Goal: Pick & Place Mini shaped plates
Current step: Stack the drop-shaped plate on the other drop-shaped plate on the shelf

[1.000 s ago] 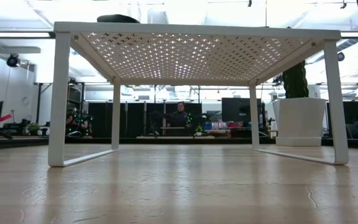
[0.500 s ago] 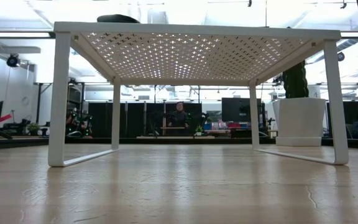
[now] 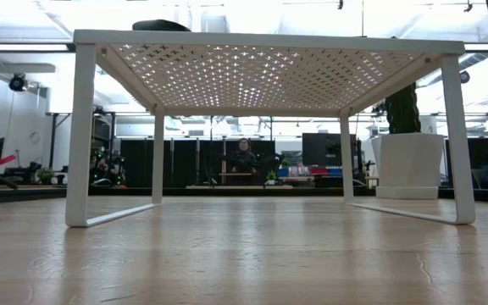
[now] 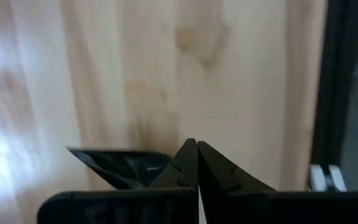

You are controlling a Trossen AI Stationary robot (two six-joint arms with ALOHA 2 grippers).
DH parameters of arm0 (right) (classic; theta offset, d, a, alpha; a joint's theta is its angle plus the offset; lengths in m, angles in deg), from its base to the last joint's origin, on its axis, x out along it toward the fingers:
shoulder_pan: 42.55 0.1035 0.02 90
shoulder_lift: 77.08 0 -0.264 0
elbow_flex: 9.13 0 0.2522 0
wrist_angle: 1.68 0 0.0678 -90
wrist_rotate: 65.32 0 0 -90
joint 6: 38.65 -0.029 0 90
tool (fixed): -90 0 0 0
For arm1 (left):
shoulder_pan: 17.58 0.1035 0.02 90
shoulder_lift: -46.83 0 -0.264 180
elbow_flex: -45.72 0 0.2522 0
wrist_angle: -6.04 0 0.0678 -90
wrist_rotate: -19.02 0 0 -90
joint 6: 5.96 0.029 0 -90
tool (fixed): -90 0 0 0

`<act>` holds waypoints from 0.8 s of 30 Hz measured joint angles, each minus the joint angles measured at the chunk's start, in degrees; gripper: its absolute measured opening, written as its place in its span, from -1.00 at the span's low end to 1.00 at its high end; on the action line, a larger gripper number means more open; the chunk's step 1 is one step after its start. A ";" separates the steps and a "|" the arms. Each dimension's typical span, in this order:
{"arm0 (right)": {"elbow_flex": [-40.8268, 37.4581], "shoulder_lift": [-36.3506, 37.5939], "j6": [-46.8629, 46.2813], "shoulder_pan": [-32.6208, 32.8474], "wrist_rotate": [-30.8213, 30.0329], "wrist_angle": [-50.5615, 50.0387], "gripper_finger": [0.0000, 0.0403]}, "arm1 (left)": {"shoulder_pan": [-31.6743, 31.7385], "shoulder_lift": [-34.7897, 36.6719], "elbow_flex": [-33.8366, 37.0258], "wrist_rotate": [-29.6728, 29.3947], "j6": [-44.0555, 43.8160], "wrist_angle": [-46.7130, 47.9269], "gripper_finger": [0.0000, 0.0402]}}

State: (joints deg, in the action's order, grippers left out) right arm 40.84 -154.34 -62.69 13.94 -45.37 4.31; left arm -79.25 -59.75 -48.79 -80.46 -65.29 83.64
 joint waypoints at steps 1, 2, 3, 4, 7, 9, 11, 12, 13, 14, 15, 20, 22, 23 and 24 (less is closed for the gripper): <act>0.00 0.00 0.00 0.00 0.00 0.00 -0.39 | -1.10 0.00 -0.02 -0.02 -1.03 -0.44 -1.00; 0.00 0.00 0.00 0.00 0.01 0.00 -0.39 | -2.11 0.00 -0.02 0.11 -2.55 -0.90 -1.00; 0.00 0.00 0.00 0.00 0.01 -0.01 -0.39 | -3.05 0.00 0.04 0.51 -4.43 -2.19 -1.00; 0.00 0.00 0.00 0.00 0.01 -0.02 -0.39 | -3.88 0.00 0.08 0.88 -6.35 -3.21 -1.00; 0.00 0.00 0.00 0.00 0.01 -0.02 -0.39 | -5.65 0.00 0.34 0.12 -12.05 -4.34 -0.99; 0.00 0.00 0.00 0.00 0.01 -0.02 -0.39 | -6.39 -0.30 0.40 -1.13 -12.82 -4.40 -0.96; 0.00 0.00 0.00 0.00 0.01 -0.01 -0.39 | -6.97 -0.44 0.76 -1.41 -12.04 -4.33 -0.90; 0.00 0.00 0.00 0.00 0.03 -0.01 -0.39 | -7.19 -0.44 1.16 -1.43 -11.54 -4.31 -0.85; 0.00 0.00 0.00 0.00 0.03 0.00 -0.39 | -7.42 -0.44 1.62 -1.44 -11.39 -4.14 -0.79; -0.01 0.00 0.00 0.00 0.04 -0.01 -0.39 | -7.59 -0.44 2.28 -1.43 -11.26 -3.93 -0.74; -0.01 0.00 0.00 0.00 0.13 0.00 -0.39 | -7.69 -0.44 3.13 -1.29 -11.28 -3.95 -0.67; -0.09 0.00 0.56 0.00 9.28 0.00 -0.39 | -7.57 -0.48 6.55 -0.28 -11.34 -4.53 -0.38; -0.09 0.00 0.69 0.02 10.57 -0.01 -0.39 | -7.44 -0.48 7.10 -0.50 -11.53 -4.73 -0.31; -0.09 -0.16 0.35 0.02 10.57 -0.01 -0.39 | -7.44 -0.48 7.29 -0.52 -11.49 -4.74 -0.28; -0.10 -0.38 0.19 0.00 10.54 -0.03 -0.39 | -7.44 -0.47 7.40 -0.51 -11.46 -4.77 -0.27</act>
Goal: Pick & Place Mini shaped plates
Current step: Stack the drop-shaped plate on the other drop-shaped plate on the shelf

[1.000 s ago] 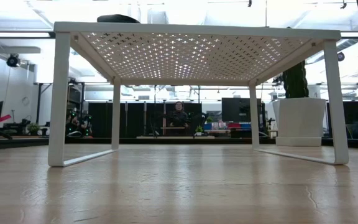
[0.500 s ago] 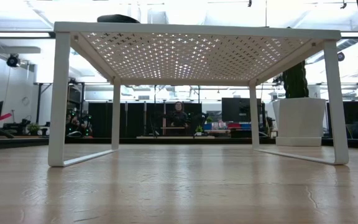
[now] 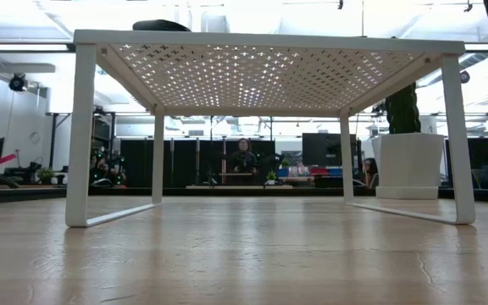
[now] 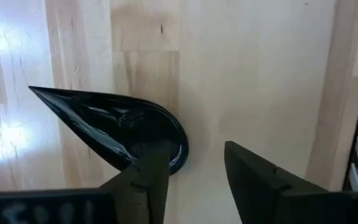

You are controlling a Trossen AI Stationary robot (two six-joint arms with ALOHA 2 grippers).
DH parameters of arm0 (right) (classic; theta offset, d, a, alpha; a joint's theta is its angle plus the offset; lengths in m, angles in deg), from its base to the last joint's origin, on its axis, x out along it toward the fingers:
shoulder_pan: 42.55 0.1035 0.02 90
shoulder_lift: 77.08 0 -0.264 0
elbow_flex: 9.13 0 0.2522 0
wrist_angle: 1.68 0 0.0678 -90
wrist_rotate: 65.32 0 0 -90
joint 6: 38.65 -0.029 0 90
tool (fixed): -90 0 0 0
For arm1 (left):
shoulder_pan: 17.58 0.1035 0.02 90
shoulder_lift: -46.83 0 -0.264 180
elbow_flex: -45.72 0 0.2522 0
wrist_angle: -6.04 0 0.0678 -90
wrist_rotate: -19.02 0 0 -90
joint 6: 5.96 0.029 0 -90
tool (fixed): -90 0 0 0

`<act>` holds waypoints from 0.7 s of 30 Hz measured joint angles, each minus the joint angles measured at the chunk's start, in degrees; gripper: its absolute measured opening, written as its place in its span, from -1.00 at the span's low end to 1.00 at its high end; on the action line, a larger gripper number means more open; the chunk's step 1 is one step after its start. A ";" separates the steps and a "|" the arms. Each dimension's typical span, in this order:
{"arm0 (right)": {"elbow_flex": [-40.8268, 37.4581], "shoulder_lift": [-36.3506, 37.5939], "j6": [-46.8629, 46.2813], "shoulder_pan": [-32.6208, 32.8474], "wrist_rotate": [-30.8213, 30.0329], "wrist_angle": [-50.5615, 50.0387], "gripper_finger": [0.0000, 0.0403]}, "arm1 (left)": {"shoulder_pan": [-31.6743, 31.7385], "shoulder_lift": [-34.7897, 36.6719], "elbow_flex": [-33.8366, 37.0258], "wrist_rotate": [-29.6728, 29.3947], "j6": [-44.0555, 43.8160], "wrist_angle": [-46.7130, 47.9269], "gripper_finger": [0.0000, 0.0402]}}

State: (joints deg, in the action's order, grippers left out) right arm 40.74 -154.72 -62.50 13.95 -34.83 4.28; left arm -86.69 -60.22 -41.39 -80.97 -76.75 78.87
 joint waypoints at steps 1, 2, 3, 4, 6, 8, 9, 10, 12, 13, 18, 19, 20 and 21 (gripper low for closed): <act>-0.02 -0.14 -0.01 -0.03 -0.03 -0.17 -0.39 | 0.00 0.01 0.18 0.13 -0.01 -0.05 -0.26; -0.04 -0.23 -0.02 -0.03 -0.07 -0.23 -0.39 | 0.00 0.01 0.39 0.43 0.01 -0.05 -0.25; -0.04 -0.25 -0.10 -0.07 -0.17 -0.17 -0.39 | -0.08 0.01 0.66 0.64 0.13 0.00 -0.25; -0.04 -0.38 -0.34 -0.09 -0.28 -0.02 -0.39 | -0.16 0.01 0.93 0.80 0.29 -0.01 -0.25; -0.04 -0.65 -0.75 -0.09 -0.24 -0.22 -0.39 | -0.28 0.01 1.53 1.06 0.46 -0.09 -0.26; -0.04 -0.73 -1.12 -0.09 -0.26 -0.17 -0.39 | -0.30 0.01 2.10 1.06 0.84 -0.11 -0.29; -0.04 -0.77 -1.27 -0.09 -0.28 -0.17 -0.39 | -0.31 0.01 2.38 1.08 1.32 -0.10 -0.30; -0.04 -0.87 -1.24 -0.09 -0.28 -0.20 -0.39 | -0.28 0.01 2.55 1.10 1.81 -0.09 -0.32; -0.04 -0.89 -1.26 -0.14 -0.28 -0.22 -0.39 | -0.17 0.01 2.65 1.08 2.75 -0.14 -0.36; -0.04 -0.87 -1.26 -0.14 -0.28 -0.19 -0.39 | -0.11 0.01 2.66 1.08 2.94 -0.16 -0.38; -0.04 -0.87 -1.24 -0.14 -0.31 -0.22 -0.39 | 0.00 0.01 2.74 1.08 4.86 -0.43 -0.47; -0.04 -0.87 -1.24 -0.14 -0.31 -0.24 -0.39 | 0.02 0.01 2.79 1.08 5.31 -0.49 -0.49; -0.04 -0.87 -1.24 -0.14 -0.31 -0.22 -0.39 | 0.06 0.03 2.92 1.08 5.66 -0.64 -0.51; -0.04 -0.87 -1.24 -0.14 -0.31 -0.20 -0.39 | 0.11 0.05 3.15 1.06 5.86 -0.95 -0.53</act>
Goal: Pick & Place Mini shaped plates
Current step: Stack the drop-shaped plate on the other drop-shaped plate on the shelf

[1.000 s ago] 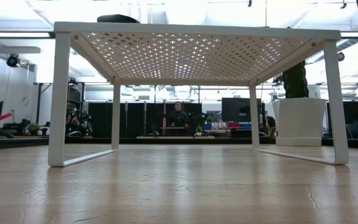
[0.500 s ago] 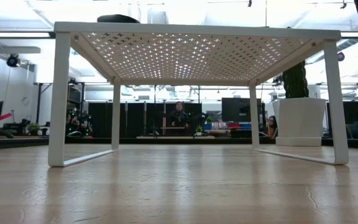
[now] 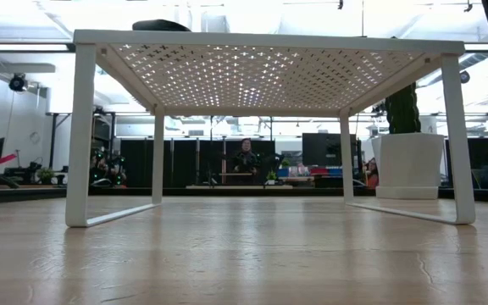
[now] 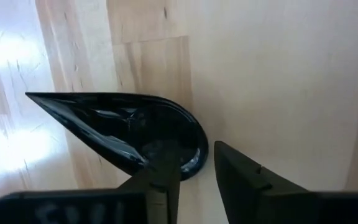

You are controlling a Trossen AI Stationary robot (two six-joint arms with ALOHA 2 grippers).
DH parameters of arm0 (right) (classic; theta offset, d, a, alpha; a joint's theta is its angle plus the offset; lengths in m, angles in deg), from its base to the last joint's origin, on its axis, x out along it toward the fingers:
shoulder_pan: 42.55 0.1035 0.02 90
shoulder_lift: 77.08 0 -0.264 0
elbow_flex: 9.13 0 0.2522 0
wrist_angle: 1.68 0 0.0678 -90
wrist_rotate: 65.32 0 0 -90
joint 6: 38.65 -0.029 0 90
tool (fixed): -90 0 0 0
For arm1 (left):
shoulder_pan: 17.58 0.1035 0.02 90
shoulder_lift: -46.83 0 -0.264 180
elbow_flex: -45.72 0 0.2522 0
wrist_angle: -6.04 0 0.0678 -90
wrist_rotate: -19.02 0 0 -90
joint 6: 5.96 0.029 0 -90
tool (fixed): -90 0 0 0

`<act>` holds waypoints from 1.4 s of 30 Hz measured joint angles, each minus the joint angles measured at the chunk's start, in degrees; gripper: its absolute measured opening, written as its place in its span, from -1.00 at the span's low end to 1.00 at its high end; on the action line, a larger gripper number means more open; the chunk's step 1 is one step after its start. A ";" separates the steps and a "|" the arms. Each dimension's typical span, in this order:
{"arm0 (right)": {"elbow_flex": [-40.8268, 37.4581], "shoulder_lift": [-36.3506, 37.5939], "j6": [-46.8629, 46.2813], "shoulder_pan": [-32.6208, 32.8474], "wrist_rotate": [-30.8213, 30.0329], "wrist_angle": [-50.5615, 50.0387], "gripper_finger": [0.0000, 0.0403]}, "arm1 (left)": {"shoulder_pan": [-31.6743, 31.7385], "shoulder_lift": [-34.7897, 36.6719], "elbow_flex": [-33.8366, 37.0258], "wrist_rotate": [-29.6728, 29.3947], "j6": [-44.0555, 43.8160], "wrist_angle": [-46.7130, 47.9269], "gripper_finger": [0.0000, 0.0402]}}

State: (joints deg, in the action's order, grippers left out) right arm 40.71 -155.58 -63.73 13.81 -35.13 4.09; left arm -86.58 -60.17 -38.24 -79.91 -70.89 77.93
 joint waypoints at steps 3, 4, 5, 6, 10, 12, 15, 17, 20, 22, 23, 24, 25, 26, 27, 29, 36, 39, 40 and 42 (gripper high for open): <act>0.00 0.00 -0.02 0.02 0.00 -0.01 -0.39 | 0.19 0.00 0.88 -0.04 0.19 -0.48 -0.60; 0.00 0.00 0.00 0.02 0.00 0.00 -0.39 | 0.28 0.04 1.13 -0.01 0.27 -0.74 -0.61; 0.00 0.00 0.00 0.02 0.00 0.00 -0.39 | 0.28 0.11 1.40 -0.03 0.19 -1.00 -0.63; 0.00 0.00 0.00 0.02 0.00 -0.02 -0.39 | 0.34 0.21 1.76 0.00 0.22 -1.43 -0.65; 0.00 0.00 0.04 0.02 0.00 -0.02 -0.39 | 0.57 0.34 2.63 0.24 0.27 -2.68 -0.72; 0.00 0.00 0.12 0.02 0.00 0.00 -0.39 | 0.77 0.33 2.63 0.34 0.28 -2.87 -0.79; 0.00 0.00 0.17 0.02 0.00 0.00 -0.39 | 0.93 0.33 2.34 0.50 0.28 -3.10 -0.94; 0.00 0.00 0.15 0.02 0.00 -0.01 -0.39 | 1.07 0.31 2.18 0.26 0.28 -2.86 -0.97; 0.00 0.00 0.15 0.02 0.01 0.00 -0.39 | 1.40 0.19 1.77 -0.90 0.27 -2.45 -0.99; 0.00 0.00 0.15 0.02 0.09 0.00 -0.39 | 1.68 0.14 1.23 -1.40 0.26 -1.85 -0.99; 0.00 0.00 0.15 0.02 0.10 0.00 -0.39 | 1.87 0.14 0.89 -1.80 0.26 -1.59 -1.00; 0.00 0.00 0.15 0.02 0.11 0.00 -0.39 | 2.01 0.16 0.58 -1.95 0.27 -1.17 -1.00; 0.00 0.00 0.15 0.02 0.11 0.00 -0.39 | 2.18 0.16 0.33 -1.95 0.26 -0.61 -1.00; 0.00 0.00 0.15 0.02 0.14 0.00 -0.39 | 2.31 0.16 0.06 -1.93 0.28 -0.03 -1.00; 0.00 0.00 0.15 0.02 0.13 0.00 -0.39 | 2.49 0.16 -0.10 -1.92 0.26 0.42 -1.00; 0.00 0.00 0.15 0.02 0.23 0.00 -0.39 | 2.69 0.18 -0.57 -1.84 0.28 1.30 -1.00; 0.00 0.02 0.20 0.00 1.97 0.00 -0.39 | 3.62 0.25 -4.11 -2.19 0.45 5.95 -1.00; 0.00 0.02 0.17 0.00 1.95 0.02 -0.39 | 3.80 0.30 -6.55 -3.24 1.10 9.20 -1.00; 0.00 0.02 0.19 0.00 1.93 0.03 -0.39 | 3.88 0.31 -7.43 -3.60 1.26 10.53 -1.00; 0.00 0.02 0.20 0.00 1.92 0.00 -0.39 | 4.03 0.31 -9.31 -4.75 1.32 13.47 -1.00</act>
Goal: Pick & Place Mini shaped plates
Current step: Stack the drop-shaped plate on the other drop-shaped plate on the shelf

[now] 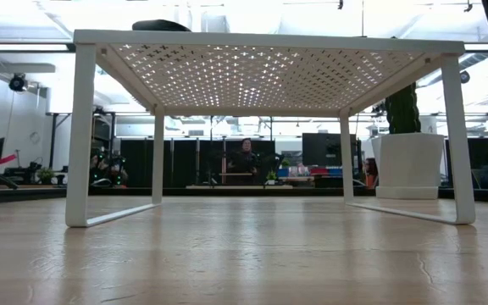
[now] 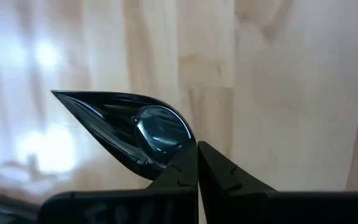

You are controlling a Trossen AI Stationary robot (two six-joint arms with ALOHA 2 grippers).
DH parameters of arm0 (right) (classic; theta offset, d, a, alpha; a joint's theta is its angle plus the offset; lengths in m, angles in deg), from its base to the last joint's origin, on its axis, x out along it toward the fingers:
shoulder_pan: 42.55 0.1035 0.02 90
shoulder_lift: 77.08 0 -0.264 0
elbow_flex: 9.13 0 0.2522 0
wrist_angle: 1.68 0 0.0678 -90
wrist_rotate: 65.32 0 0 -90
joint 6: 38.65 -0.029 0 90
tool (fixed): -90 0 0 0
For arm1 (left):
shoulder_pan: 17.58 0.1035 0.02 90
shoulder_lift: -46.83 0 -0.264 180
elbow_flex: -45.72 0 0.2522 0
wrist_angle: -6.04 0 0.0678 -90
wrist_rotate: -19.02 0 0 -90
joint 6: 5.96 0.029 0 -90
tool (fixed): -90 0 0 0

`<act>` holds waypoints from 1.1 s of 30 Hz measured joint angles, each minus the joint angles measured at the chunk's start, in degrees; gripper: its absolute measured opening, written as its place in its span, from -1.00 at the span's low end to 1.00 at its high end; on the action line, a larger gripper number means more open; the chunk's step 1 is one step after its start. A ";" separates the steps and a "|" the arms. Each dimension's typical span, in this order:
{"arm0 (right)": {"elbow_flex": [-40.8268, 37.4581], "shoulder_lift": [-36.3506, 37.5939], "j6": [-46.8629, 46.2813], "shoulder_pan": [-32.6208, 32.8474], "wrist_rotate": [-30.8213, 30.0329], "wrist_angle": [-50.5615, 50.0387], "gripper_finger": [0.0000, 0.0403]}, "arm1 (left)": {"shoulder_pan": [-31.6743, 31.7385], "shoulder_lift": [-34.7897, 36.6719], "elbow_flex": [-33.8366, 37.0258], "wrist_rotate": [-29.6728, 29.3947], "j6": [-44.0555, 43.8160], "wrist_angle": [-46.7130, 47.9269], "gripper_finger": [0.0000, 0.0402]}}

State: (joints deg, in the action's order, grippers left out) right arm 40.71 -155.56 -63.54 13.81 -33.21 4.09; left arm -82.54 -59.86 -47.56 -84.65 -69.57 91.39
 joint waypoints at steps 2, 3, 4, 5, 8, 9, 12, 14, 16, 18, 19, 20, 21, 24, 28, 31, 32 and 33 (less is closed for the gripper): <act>0.00 0.00 0.29 0.00 -0.04 0.05 -0.39 | 0.20 0.02 -2.09 -1.47 0.08 3.08 -1.00; 0.00 0.00 0.77 0.00 -0.07 0.12 -0.39 | 0.36 0.02 -3.28 -2.04 0.07 4.93 -1.00; 0.00 0.00 1.33 0.00 -0.07 0.28 -0.39 | 0.56 0.02 -4.40 -2.45 0.10 6.67 -1.00; 0.00 0.00 2.06 0.00 -0.09 0.63 -0.39 | 0.79 0.02 -5.56 -3.07 0.10 8.34 -1.00; 0.02 0.00 2.70 0.00 -0.11 1.01 -0.39 | 1.57 0.08 -8.91 -5.58 0.96 12.68 -1.00; 0.02 0.00 2.76 0.00 -0.11 1.01 -0.39 | 1.91 0.11 -9.89 -6.68 1.36 13.65 -1.00; 0.02 0.00 2.81 -0.03 -0.13 1.01 -0.39 | 3.19 0.11 -12.59 -9.36 3.76 15.50 -1.00; 0.02 0.00 3.04 -0.33 -0.15 1.01 -0.39 | 4.47 0.11 -14.24 -10.19 5.85 16.53 -1.00; 0.02 0.00 3.06 -0.82 -0.48 1.01 -0.39 | 6.04 0.11 -15.94 -11.09 7.97 17.92 -1.00; 0.02 0.00 3.04 -1.38 -0.55 0.94 -0.39 | 7.83 0.12 -17.52 -11.35 9.76 18.55 -1.00; 0.02 0.00 3.05 -1.59 -0.55 0.94 -0.39 | 8.67 0.13 -18.18 -11.45 10.75 18.45 -1.00; 0.02 0.00 3.04 -1.76 -0.52 0.92 -0.39 | 9.44 0.13 -18.76 -11.84 12.00 18.44 -1.00; 0.02 0.00 3.04 -1.88 -0.49 0.87 -0.39 | 10.12 0.13 -19.32 -12.37 13.32 18.44 -1.00; 0.02 0.00 3.06 -1.95 -0.33 0.87 -0.39 | 12.14 0.13 -20.46 -13.07 16.87 18.47 -1.00; 0.02 0.00 3.06 -1.92 -0.29 0.87 -0.39 | 14.22 0.13 -22.39 -14.20 20.45 18.47 -1.00; 0.02 0.00 3.06 -1.92 -0.26 0.87 -0.39 | 15.47 0.13 -23.72 -14.63 23.31 18.44 -1.00; 0.02 0.00 3.06 -1.92 -0.24 0.87 -0.39 | 15.89 0.13 -24.22 -14.98 24.25 18.44 -1.00; 0.02 0.00 3.06 -1.92 -0.16 0.87 -0.39 | 16.34 0.13 -24.78 -15.32 25.12 18.45 -1.00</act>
State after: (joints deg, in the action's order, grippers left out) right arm 40.73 -155.56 -60.48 11.89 -33.37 4.97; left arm -66.21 -59.73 -72.34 -99.98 -44.45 109.84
